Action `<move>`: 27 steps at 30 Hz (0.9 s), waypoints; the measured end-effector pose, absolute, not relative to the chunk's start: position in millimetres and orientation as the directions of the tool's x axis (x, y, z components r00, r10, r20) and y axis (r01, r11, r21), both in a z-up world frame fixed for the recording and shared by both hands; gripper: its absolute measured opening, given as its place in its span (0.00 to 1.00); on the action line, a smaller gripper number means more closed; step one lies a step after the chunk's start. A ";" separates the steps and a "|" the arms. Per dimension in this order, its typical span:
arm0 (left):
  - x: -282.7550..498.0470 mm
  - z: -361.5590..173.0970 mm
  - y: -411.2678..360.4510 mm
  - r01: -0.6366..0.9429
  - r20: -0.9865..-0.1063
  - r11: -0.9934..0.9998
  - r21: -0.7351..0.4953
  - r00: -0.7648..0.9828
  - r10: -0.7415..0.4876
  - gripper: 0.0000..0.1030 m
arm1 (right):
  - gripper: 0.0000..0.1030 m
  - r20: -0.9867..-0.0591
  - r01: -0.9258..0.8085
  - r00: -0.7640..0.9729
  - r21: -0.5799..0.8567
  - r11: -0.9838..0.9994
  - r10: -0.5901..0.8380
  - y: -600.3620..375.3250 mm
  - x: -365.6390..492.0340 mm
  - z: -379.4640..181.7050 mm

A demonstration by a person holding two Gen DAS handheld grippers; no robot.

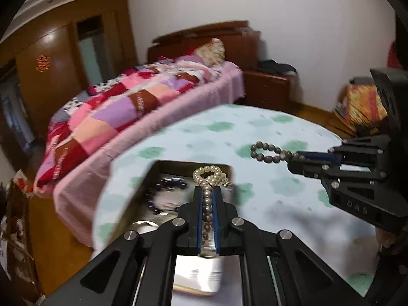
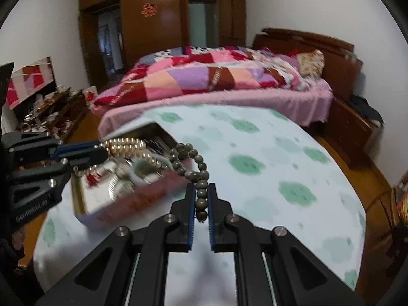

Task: Organize jewelry
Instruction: 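Grasp the pearl strand with the left gripper while the right grasps the grey bead bracelet, then lower the pearl strand and grey bead bracelet into the tin and open both grippers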

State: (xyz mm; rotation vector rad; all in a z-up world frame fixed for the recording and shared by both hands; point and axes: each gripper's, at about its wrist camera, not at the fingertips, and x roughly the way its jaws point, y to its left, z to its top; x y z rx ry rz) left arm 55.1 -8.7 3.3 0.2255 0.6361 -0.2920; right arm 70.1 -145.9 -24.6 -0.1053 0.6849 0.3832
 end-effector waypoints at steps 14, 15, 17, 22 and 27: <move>87.9 -43.7 42.6 0.217 -0.681 0.969 0.118 0.728 -0.080 0.05 | 0.10 -0.663 -0.504 0.642 0.013 0.863 0.385 -64.9 96.1 -53.4; 90.0 -47.9 44.1 0.212 -0.688 0.970 0.115 0.721 -0.077 0.05 | 0.10 -0.670 -0.503 0.638 0.012 0.864 0.381 -63.9 97.6 -58.3; 92.4 -53.1 44.7 0.210 -0.696 0.971 0.111 0.714 -0.075 0.05 | 0.10 -0.679 -0.501 0.632 0.010 0.866 0.374 -63.2 98.7 -62.2; 94.8 -60.7 46.9 0.210 -0.711 0.973 0.100 0.699 -0.078 0.05 | 0.10 -0.690 -0.506 0.623 0.004 0.863 0.368 -59.6 99.0 -66.3; 95.6 -62.4 45.9 0.212 -0.715 0.972 0.097 0.694 -0.080 0.06 | 0.10 -0.695 -0.517 0.618 -0.008 0.856 0.367 -54.4 94.3 -68.7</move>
